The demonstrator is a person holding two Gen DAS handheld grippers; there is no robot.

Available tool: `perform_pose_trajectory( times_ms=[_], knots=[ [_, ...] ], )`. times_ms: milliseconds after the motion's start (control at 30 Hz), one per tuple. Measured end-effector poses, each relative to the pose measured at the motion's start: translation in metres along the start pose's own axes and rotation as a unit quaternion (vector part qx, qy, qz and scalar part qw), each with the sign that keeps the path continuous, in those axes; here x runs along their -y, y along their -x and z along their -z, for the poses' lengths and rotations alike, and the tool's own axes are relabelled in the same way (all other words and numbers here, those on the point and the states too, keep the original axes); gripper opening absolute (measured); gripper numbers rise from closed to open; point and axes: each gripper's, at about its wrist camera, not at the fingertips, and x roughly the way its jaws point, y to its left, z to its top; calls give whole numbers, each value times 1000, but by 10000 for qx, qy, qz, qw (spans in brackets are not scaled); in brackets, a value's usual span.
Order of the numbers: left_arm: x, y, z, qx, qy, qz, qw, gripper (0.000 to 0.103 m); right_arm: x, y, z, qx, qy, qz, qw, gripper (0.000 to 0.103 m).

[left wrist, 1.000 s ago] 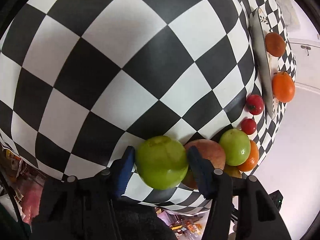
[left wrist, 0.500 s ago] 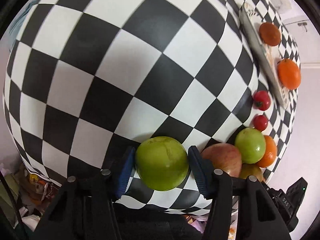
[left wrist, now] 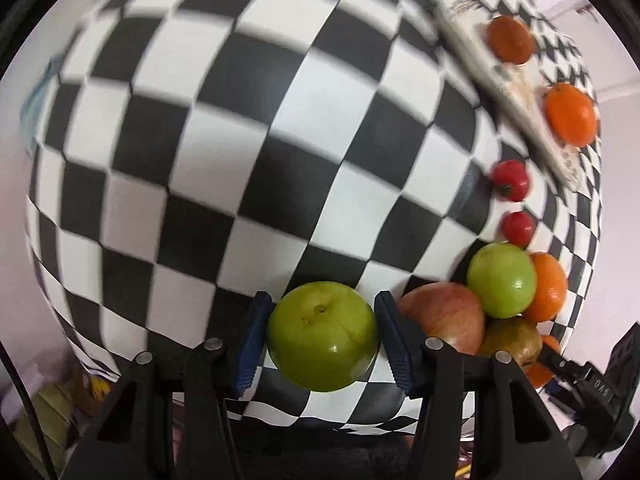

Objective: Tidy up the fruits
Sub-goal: 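Place the green apple and tangerine onto the floral plate, then open both tools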

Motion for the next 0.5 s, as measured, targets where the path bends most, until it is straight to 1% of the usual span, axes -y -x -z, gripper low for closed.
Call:
perform_pose_trajectory(
  times_ms=[133,167,233,333,433,500],
  knots=[
    [25,34,-13,332,-324,2,9989,51,-17,28,-12,241,263,-145,9993,65],
    [34,44,-19,416,-386,62,9984,51,-23,34,-16,279,339,-202,9988,65],
    [51,59,-34,536,-544,129,9970,51,-39,47,-28,379,531,-312,9974,65],
    [63,83,-64,763,-761,188,9940,51,-73,62,-58,513,813,-456,9943,65],
    [85,90,-95,939,-948,153,9909,51,-109,69,-92,652,1065,-404,9914,65],
    [102,84,-119,953,-1054,65,9898,51,-124,67,-110,680,1165,-350,9902,65]
  ],
)
